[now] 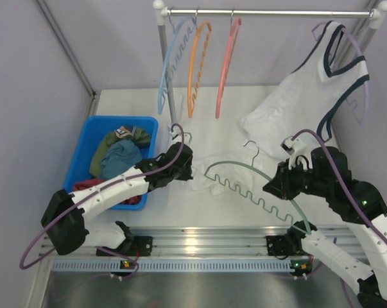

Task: Place the tank top on the hanger

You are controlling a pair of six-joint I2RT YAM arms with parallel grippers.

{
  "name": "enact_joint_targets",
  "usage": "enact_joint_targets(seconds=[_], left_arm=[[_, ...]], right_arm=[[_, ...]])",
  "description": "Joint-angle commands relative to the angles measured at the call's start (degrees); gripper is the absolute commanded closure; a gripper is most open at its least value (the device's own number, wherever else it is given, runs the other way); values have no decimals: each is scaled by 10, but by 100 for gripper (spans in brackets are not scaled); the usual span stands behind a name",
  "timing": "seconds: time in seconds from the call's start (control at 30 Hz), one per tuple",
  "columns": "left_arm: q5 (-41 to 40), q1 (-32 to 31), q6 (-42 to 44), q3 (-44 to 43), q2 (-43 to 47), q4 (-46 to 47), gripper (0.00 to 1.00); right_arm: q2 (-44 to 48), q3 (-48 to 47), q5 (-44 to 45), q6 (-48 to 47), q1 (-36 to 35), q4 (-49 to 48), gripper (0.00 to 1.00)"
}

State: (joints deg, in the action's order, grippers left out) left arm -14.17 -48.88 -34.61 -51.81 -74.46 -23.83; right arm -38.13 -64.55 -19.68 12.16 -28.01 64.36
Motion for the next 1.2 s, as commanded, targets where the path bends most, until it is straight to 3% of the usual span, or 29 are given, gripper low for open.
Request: enact_joint_targets(seconds=[0.0, 0.23, 0.83, 1.17], left_arm=[[-7, 6, -8, -28, 15, -10, 100], [7, 11, -12, -36, 24, -6, 100], [71, 11, -5, -47, 46, -2, 100], [59, 11, 2, -75, 74, -21, 100]], right_arm=[[10, -6, -26, -6, -6, -23, 100], [11, 27, -44, 5, -6, -56, 100], [27, 139, -28, 82, -6, -248, 100], [43, 205, -85, 96, -6, -351, 100]])
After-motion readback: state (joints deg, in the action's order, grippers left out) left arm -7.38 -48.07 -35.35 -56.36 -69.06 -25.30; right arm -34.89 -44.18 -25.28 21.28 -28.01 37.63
